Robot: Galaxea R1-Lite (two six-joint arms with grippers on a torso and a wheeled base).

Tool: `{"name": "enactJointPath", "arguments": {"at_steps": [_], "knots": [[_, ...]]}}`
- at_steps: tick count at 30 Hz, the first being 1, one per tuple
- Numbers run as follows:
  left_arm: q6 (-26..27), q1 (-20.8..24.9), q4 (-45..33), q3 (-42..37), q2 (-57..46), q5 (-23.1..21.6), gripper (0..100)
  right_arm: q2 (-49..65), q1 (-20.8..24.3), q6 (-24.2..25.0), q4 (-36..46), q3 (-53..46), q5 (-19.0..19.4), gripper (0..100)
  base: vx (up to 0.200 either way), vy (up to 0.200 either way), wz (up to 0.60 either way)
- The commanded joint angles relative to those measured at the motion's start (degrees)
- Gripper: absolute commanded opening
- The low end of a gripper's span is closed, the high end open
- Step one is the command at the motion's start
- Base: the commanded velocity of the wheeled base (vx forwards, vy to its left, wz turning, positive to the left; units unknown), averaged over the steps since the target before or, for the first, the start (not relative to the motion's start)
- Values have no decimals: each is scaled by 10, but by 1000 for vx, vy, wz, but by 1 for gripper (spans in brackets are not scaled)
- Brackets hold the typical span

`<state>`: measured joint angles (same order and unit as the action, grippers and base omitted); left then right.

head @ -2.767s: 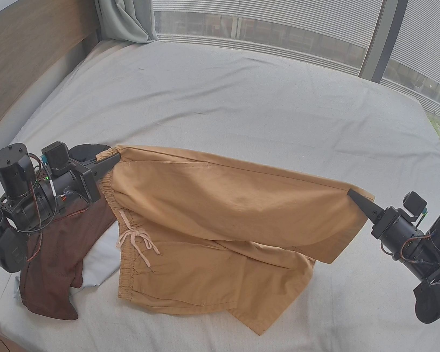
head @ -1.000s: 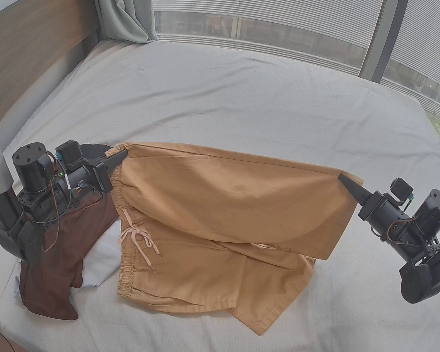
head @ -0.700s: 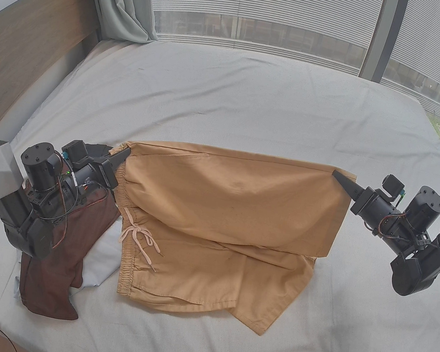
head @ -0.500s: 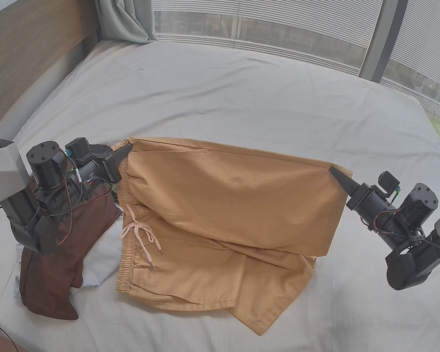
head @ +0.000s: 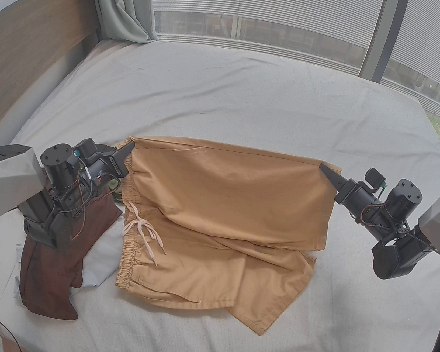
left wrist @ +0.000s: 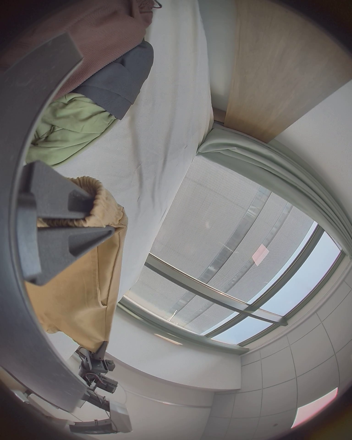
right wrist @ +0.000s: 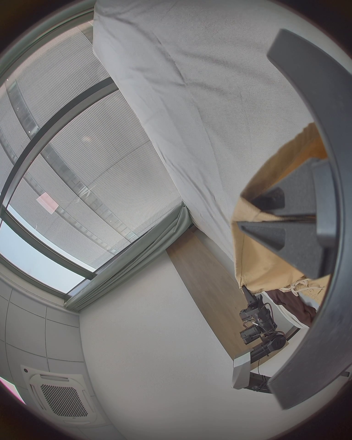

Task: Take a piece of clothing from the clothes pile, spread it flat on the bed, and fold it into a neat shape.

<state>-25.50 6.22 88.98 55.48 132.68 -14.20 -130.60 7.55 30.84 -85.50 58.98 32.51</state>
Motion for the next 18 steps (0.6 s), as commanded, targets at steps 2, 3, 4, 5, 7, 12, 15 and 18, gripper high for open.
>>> {"name": "enactJointPath", "arguments": {"at_steps": [2, 3, 4, 5, 7, 12, 15, 18], "knots": [[-17, -4, 1, 36, 31, 18, 0, -39, -3, 1, 21, 56, -2, 0, 0, 0, 0], [-19, -5, 1, 40, 34, 22, 0, -42, -5, 1, 24, 64, -1, 0, 0, 0, 0], [-22, -5, 1, 44, 35, 23, 0, -46, -6, 1, 29, 73, -1, 0, 0, 0, 0], [-25, -6, 1, 47, 36, 25, 0, -49, -7, 1, 35, 82, -2, 0, 0, 0, 0], [-29, -6, 1, 51, 41, 26, 0, -55, -8, 1, 46, 96, -2, 0, 0, 0, 0], [-33, -6, 1, 67, 57, 27, 0, -78, -17, 1, 73, 143, -2, 0, 0, 0, 0], [-40, -6, 1, 80, 64, 29, 0, -88, -21, 1, 83, 163, -2, 0, 0, 0, 0], [-52, -6, 1, 90, 66, 37, 0, -100, -21, 1, 94, 185, -1, 0, 0, 0, 0]]}}
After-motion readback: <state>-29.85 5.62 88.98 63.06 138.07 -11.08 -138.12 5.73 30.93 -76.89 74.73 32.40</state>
